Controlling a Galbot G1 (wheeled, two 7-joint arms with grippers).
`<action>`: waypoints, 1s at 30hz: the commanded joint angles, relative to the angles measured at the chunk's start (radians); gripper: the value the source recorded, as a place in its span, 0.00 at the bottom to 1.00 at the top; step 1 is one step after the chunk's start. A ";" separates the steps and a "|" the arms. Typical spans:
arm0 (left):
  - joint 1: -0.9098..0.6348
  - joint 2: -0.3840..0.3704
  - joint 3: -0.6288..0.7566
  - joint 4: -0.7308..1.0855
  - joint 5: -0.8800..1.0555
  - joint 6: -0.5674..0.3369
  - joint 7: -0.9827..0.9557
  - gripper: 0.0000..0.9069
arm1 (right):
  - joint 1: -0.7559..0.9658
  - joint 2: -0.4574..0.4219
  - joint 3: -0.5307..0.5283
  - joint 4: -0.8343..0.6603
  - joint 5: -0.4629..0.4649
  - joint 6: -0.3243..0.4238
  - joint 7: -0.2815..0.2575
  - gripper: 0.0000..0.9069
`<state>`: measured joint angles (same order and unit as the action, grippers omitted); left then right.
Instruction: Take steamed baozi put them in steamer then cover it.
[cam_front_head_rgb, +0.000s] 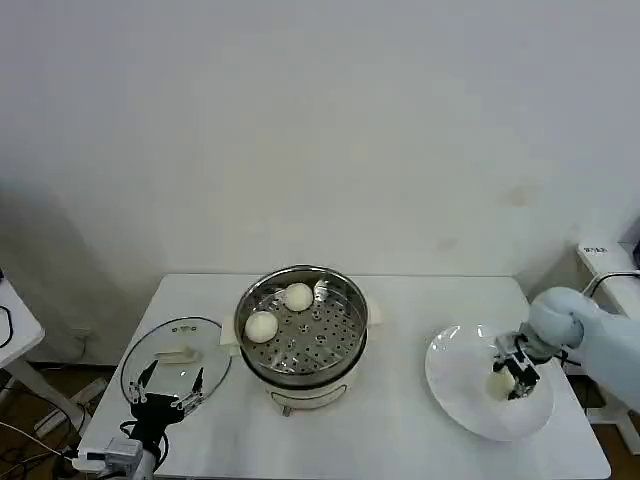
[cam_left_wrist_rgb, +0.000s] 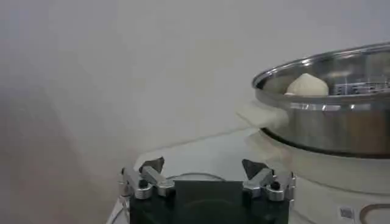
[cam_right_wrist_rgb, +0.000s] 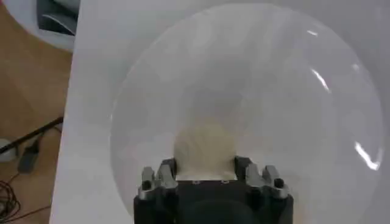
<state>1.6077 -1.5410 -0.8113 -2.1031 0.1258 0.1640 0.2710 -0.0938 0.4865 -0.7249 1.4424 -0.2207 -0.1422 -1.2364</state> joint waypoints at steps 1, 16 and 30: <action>0.003 0.000 0.000 -0.006 -0.002 0.000 -0.001 1.00 | 0.249 0.024 -0.059 0.029 0.096 -0.008 -0.015 0.68; 0.025 -0.005 -0.024 -0.037 0.001 0.010 -0.004 1.00 | 0.628 0.426 -0.085 -0.113 0.326 0.180 -0.092 0.69; 0.044 -0.030 -0.033 -0.057 0.034 0.006 -0.009 1.00 | 0.625 0.546 -0.206 0.116 0.269 0.298 -0.094 0.69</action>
<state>1.6509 -1.5696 -0.8439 -2.1546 0.1546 0.1703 0.2628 0.4961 0.9427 -0.8809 1.4747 0.0544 0.0797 -1.3248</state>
